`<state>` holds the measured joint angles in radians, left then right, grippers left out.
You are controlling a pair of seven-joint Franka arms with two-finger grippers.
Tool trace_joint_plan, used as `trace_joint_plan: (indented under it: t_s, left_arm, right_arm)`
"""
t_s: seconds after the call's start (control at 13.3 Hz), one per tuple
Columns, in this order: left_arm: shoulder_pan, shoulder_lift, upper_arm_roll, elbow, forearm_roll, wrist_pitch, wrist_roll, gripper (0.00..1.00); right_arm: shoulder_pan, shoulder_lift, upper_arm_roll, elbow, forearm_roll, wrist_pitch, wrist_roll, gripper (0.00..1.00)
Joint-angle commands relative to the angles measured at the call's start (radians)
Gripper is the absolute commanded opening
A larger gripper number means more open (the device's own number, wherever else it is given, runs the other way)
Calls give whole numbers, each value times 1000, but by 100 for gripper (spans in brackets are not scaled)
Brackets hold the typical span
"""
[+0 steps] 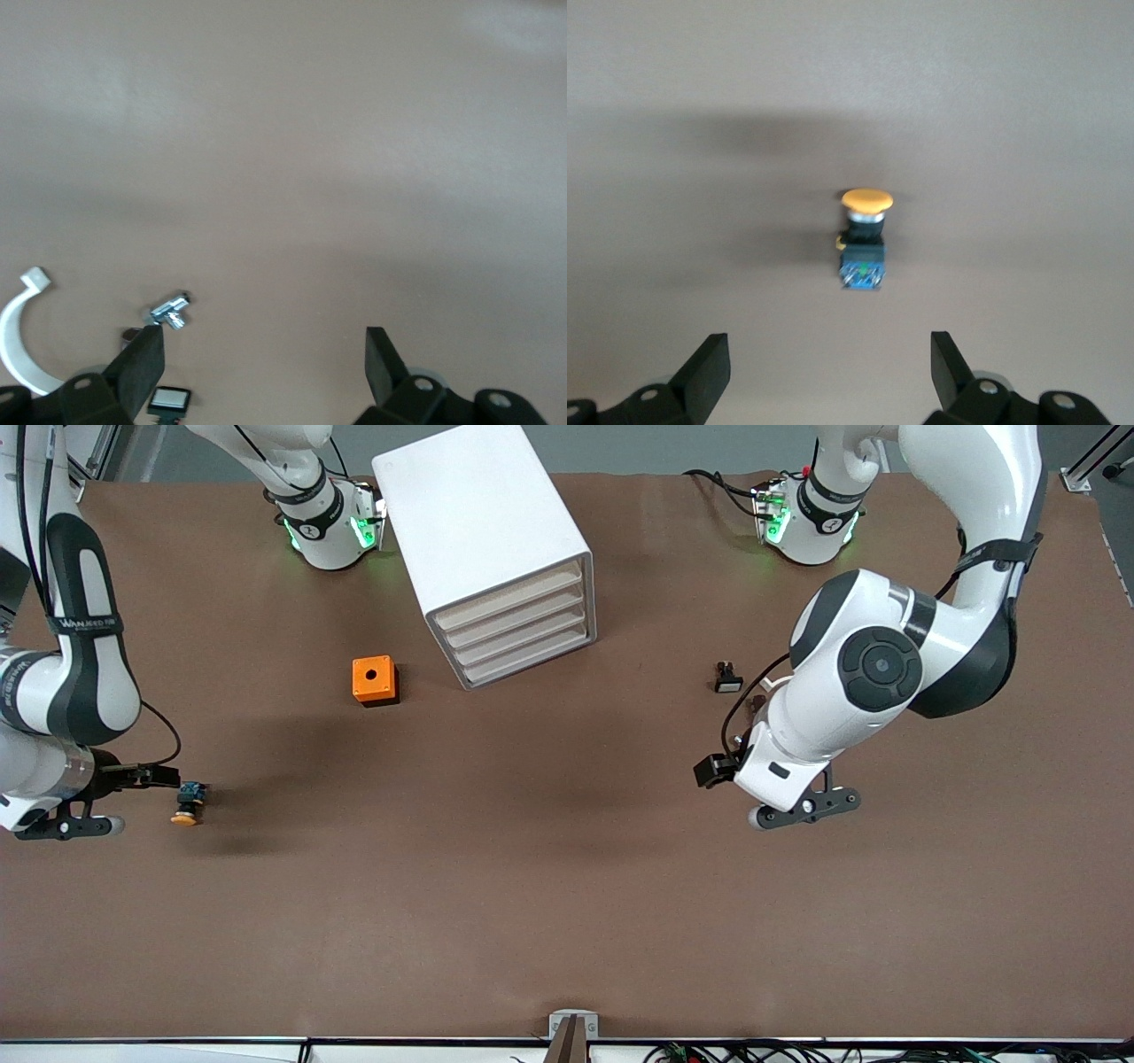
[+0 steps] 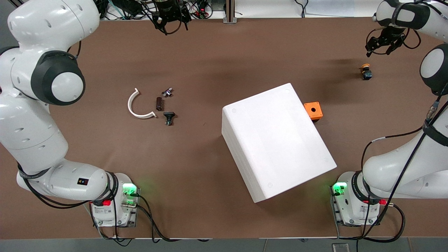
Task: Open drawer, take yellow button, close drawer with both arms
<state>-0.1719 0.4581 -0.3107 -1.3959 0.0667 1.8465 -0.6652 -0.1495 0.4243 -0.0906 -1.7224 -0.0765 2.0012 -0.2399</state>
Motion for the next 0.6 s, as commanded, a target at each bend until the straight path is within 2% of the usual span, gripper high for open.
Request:
trace_joint_plan:
  t_s: [0.0, 0.23, 0.53]
  left_arm:
    - [84, -71, -18, -28, 18, -42, 118, 100]
    - [141, -98, -4, -29, 15, -81, 235, 100]
    - [143, -160, 74, -34, 12, -143, 340, 100]
  right_arm:
    - [37, -88, 2, -22, 15, -71, 76, 100]
    - [83, -169, 2, -22, 17, -155, 154, 100]
    - [129, -272, 2, -23, 17, -251, 208, 100]
